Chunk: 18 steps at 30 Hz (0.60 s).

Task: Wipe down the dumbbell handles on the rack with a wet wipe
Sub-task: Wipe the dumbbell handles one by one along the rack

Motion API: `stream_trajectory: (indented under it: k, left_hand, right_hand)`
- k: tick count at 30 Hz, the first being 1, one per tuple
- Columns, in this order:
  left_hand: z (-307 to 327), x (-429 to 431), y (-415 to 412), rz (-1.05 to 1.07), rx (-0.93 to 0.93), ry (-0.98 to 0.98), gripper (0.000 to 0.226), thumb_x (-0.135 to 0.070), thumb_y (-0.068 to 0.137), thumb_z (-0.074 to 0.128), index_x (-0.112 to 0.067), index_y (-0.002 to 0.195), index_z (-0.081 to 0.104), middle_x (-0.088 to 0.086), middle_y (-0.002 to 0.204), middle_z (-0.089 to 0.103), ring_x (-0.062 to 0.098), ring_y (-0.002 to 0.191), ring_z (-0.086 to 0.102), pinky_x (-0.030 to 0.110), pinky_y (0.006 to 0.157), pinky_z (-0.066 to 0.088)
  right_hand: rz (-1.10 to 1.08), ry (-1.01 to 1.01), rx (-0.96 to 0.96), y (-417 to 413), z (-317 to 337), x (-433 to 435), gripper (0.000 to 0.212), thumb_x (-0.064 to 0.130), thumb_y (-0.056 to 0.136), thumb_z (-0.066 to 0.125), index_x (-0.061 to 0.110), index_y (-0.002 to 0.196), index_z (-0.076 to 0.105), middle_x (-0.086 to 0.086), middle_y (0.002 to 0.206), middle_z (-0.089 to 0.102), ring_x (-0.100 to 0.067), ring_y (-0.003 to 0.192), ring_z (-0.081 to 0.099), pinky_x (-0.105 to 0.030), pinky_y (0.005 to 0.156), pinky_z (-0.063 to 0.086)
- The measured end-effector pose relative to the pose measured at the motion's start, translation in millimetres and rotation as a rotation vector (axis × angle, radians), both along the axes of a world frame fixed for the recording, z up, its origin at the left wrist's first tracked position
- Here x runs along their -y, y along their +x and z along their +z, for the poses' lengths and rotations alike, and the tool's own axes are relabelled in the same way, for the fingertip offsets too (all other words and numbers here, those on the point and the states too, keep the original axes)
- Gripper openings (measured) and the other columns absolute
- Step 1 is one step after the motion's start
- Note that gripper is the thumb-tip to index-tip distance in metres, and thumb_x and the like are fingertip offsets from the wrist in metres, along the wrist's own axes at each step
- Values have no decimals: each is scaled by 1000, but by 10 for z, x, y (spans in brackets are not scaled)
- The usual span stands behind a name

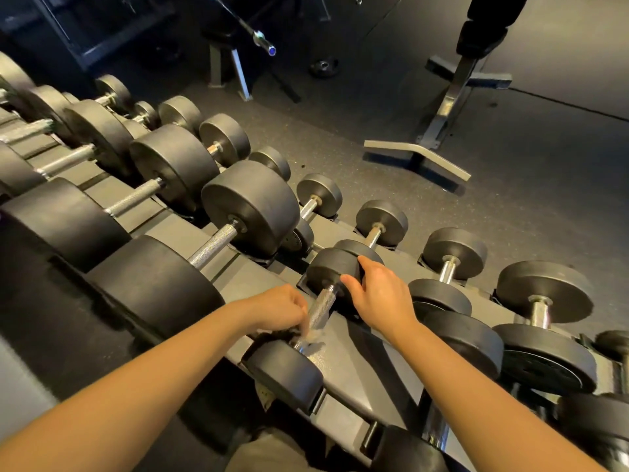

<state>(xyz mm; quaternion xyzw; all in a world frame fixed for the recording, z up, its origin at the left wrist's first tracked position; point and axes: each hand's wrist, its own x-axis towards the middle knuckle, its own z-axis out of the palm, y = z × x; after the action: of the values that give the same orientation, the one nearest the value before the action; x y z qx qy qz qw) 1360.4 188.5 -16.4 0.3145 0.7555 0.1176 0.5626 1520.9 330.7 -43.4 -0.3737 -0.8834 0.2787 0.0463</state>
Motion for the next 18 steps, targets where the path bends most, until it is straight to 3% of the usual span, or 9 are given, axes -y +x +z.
stream_trajectory:
  k: [2, 6, 8, 12, 16, 18]
  left_hand:
    - [8, 58, -6, -39, -21, -27, 13, -16, 78, 75, -16, 70, 64, 4, 73, 59, 17, 72, 56, 33, 74, 50]
    - [-121, -98, 166, 237, -225, 271, 15, -19, 90, 72, -12, 80, 64, -5, 65, 60, 8, 63, 57, 24, 64, 46]
    - [-176, -206, 230, 249, -257, 328, 18, -26, 91, 74, -16, 81, 63, -6, 64, 58, 8, 62, 55, 26, 65, 44]
    - [-97, -147, 143, 59, -256, 243, 24, -24, 90, 74, -13, 74, 60, -2, 62, 55, 9, 57, 52, 28, 64, 45]
    - [73, 78, 78, -142, -148, -45, 21, -18, 86, 74, -16, 69, 62, -1, 67, 56, 12, 64, 52, 30, 72, 49]
    - [87, 90, 72, -151, -137, -89, 21, -18, 85, 75, -16, 67, 64, -3, 65, 57, 12, 65, 53, 27, 69, 46]
  right_hand:
    - [6, -1, 3, -2, -1, -6, 42, 53, 100, 53, 23, 130, 54, 7, 98, 63, -14, 85, 63, -34, 73, 58]
    - [5, 9, -5, 6, 3, -6, 41, 53, 100, 53, 23, 128, 55, 5, 101, 65, -17, 89, 65, -36, 75, 58]
    - [2, 16, -11, 7, 4, 4, 42, 52, 100, 54, 22, 129, 55, 3, 105, 66, -18, 93, 66, -36, 76, 57]
    - [-3, 12, -27, 6, -23, 0, 41, 52, 100, 54, 24, 130, 54, 3, 107, 66, -17, 93, 65, -33, 76, 56]
    - [-3, -14, -43, 16, -42, -1, 45, 51, 101, 53, 23, 135, 52, 2, 111, 67, -17, 95, 66, -33, 78, 56]
    - [-8, -33, -52, 19, -39, -11, 50, 51, 100, 54, 21, 140, 50, 1, 116, 67, -19, 100, 66, -36, 82, 57]
